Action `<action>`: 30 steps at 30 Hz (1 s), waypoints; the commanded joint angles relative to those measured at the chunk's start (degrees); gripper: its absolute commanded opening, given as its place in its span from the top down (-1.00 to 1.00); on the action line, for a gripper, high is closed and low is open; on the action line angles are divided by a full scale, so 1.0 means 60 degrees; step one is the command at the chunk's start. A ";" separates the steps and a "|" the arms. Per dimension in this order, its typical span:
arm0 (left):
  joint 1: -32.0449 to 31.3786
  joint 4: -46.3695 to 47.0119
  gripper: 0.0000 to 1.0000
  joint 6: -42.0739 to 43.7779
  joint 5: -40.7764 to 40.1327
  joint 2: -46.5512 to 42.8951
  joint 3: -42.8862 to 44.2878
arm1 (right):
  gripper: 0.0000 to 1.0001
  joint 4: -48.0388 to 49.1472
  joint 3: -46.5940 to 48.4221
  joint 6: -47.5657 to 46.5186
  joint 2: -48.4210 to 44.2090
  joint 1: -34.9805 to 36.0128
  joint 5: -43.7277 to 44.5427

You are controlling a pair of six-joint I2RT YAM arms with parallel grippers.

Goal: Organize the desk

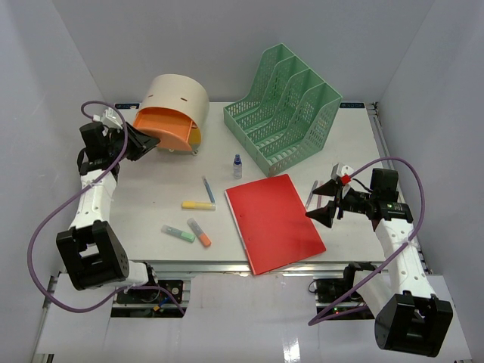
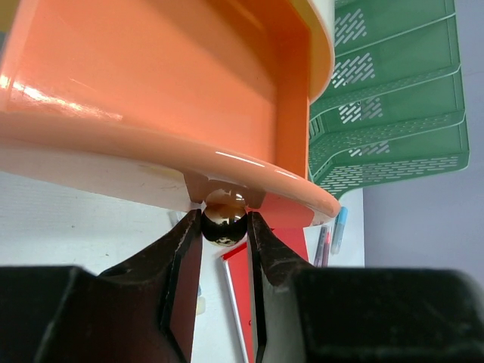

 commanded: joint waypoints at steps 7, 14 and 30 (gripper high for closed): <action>0.0033 -0.0009 -0.58 0.0086 0.0457 -0.0619 -0.0207 | -0.73 -0.0094 -0.0086 -0.0038 -0.0209 -0.0067 -0.0297; 0.0033 0.0058 -0.72 0.0126 0.0550 -0.1343 -0.0668 | -0.74 -0.0116 -0.0086 -0.0038 -0.0239 -0.0082 -0.0296; -0.0190 -0.0691 -0.68 0.0061 0.0035 -0.4229 -0.2576 | -0.74 -0.0337 -0.0071 -0.0301 -0.0237 -0.0082 -0.0335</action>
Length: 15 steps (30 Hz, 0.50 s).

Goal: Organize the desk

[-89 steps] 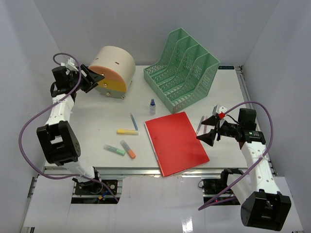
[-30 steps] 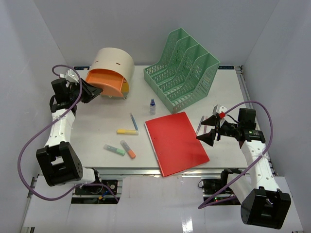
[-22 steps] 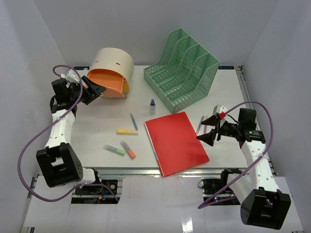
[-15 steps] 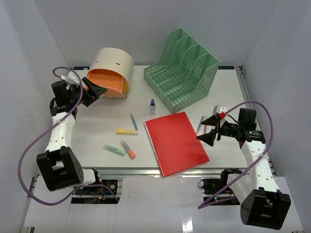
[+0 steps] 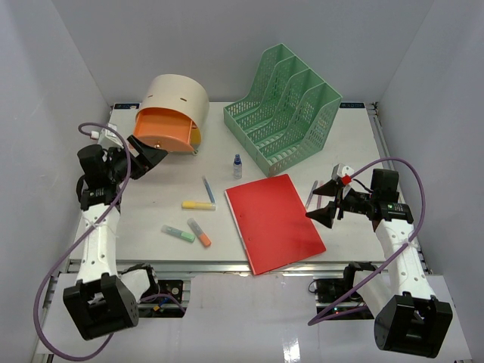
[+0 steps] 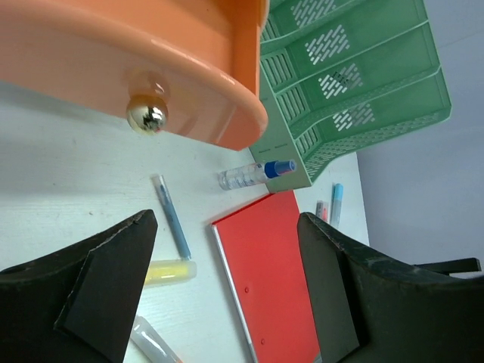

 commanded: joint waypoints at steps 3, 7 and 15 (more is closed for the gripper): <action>-0.0883 -0.1047 -0.64 -0.0473 -0.0688 -0.1863 -0.1453 | -0.74 -0.0307 -0.0055 -0.0300 -0.0147 -0.0025 -0.0294; -0.2655 -0.1912 -0.64 -0.1533 -0.2330 -0.2854 -0.2716 | -0.74 -0.0340 -0.0014 -0.0300 -0.0074 -0.0034 -0.0313; -0.4570 -0.3704 -0.65 -0.4156 -0.4753 -0.3358 -0.3556 | -0.74 -0.0330 0.0006 -0.0256 -0.0122 -0.0040 -0.0235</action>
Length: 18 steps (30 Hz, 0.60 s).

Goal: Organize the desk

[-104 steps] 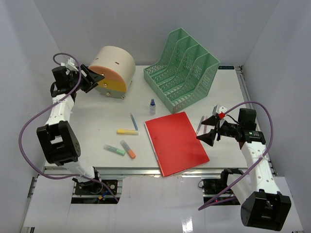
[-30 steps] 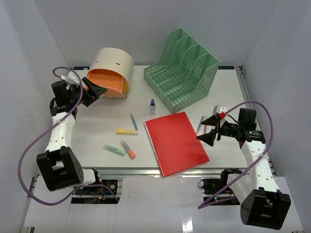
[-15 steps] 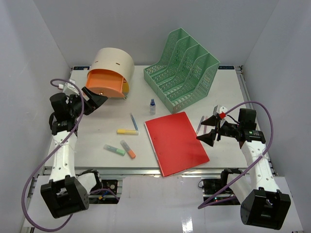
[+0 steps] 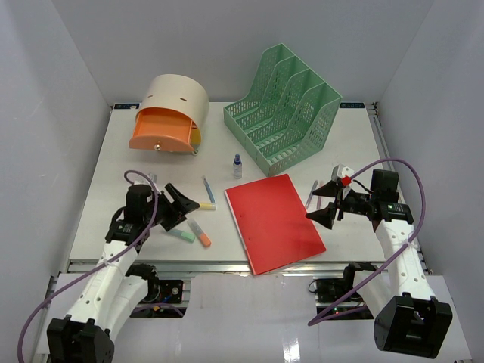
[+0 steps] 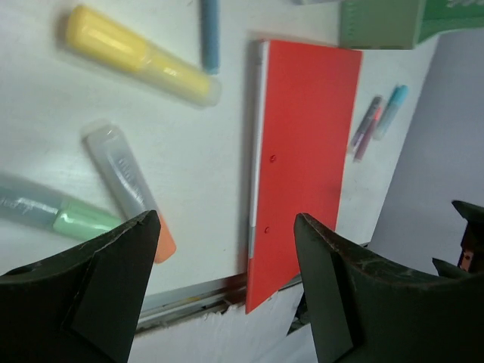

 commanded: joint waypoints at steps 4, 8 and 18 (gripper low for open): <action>-0.0798 -0.1525 -0.65 -0.1482 -0.2216 0.0719 0.0445 | -0.74 -0.0114 0.0020 -0.0030 -0.0082 -0.0040 -0.0204; -0.1039 -0.1697 -0.49 -0.1467 -0.2545 0.2384 0.0865 | -0.74 -0.0114 0.0024 0.0006 -0.0082 -0.0040 -0.0178; -0.1673 -0.2145 -0.32 -0.1404 -0.3172 0.4028 0.1804 | -0.75 -0.0114 0.0040 0.0024 -0.0199 -0.0040 -0.0155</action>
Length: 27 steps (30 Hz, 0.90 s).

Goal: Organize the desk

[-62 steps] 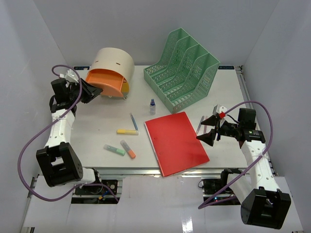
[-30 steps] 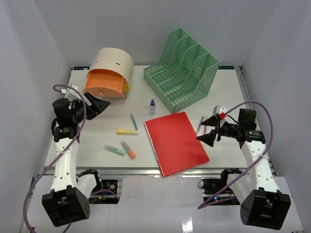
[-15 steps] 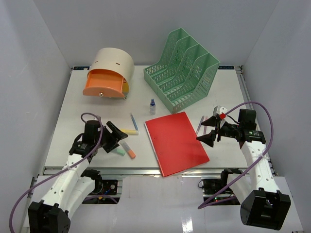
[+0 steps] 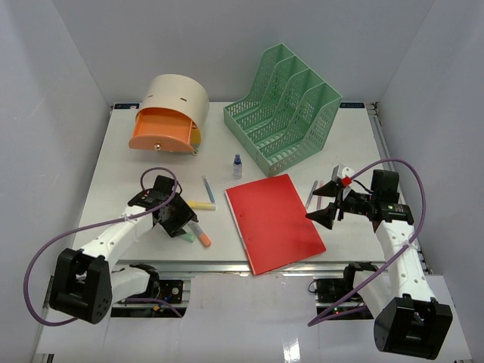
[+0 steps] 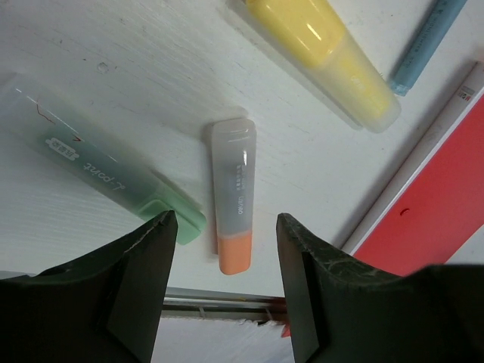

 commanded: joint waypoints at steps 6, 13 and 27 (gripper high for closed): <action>-0.0677 -0.0157 -0.32 0.0027 -0.0889 0.1247 0.1186 | -0.75 -0.0093 0.0039 0.0037 -0.0138 -0.0040 -0.0157; -0.1199 -0.0130 -0.27 0.0027 -0.1216 0.2329 0.1665 | -0.75 -0.0093 0.0048 0.0061 -0.0210 -0.0040 -0.0109; -0.1445 0.0326 0.09 -0.0102 -0.0941 0.3545 0.1974 | -0.75 -0.0096 0.0048 0.0058 -0.0329 -0.0040 -0.0125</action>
